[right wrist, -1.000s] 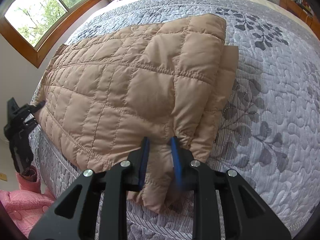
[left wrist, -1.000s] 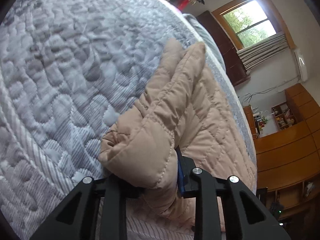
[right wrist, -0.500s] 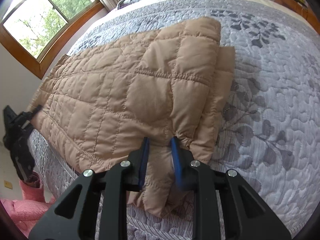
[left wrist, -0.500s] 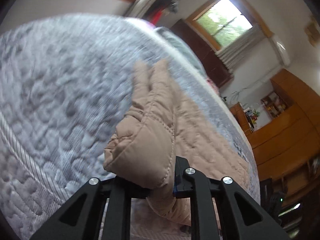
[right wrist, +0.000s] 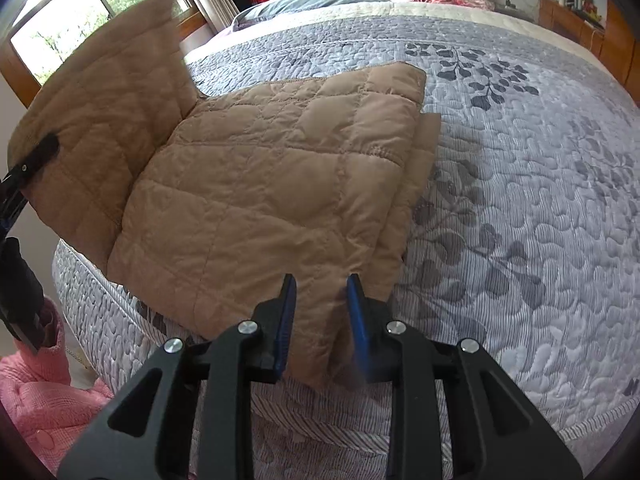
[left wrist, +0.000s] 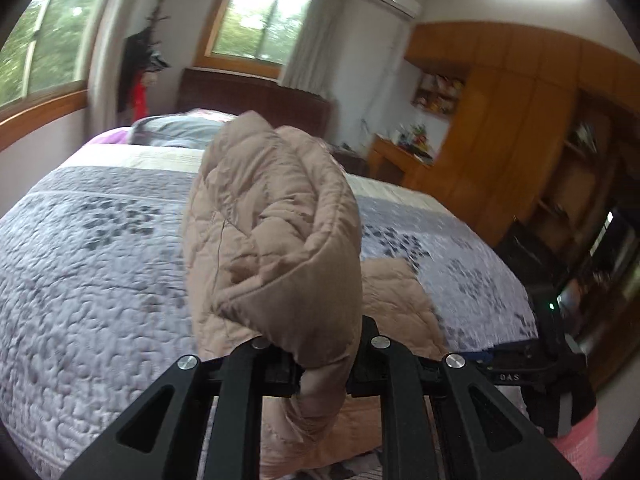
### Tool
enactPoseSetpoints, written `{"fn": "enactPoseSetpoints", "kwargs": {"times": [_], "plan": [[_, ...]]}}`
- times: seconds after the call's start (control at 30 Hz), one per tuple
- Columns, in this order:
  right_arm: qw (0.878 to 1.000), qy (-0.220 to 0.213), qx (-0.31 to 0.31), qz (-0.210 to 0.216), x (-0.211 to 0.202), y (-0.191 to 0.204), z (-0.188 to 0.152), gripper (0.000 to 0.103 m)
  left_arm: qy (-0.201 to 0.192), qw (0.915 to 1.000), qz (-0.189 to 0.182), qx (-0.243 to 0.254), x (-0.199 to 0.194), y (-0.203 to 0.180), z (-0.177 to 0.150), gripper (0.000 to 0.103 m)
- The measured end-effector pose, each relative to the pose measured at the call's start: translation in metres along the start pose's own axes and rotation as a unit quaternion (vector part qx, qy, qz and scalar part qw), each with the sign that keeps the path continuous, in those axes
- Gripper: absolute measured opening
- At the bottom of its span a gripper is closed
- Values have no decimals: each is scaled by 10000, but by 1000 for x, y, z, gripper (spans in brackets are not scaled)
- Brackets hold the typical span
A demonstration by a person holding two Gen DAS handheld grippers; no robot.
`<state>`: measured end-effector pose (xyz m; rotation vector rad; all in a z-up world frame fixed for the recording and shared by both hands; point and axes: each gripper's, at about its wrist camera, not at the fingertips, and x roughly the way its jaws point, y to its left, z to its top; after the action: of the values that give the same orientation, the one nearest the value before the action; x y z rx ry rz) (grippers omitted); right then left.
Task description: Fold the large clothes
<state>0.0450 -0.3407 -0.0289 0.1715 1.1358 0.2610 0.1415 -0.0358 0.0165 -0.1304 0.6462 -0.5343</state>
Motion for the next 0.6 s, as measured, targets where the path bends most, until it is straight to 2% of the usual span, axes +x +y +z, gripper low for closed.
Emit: {"fn": "enactPoseSetpoints", "kwargs": {"times": [0.13, 0.3, 0.6], "plan": [[10000, 8, 35, 7, 0, -1, -1, 29, 506, 9982, -94, 312, 34, -26, -6, 15], [10000, 61, 61, 24, 5, -3, -1, 31, 907, 9939, -103, 618, 69, -47, -22, 16], [9998, 162, 61, 11, 13, -4, 2, 33, 1514, 9861, -238, 640, 115, -51, -48, 20]]}}
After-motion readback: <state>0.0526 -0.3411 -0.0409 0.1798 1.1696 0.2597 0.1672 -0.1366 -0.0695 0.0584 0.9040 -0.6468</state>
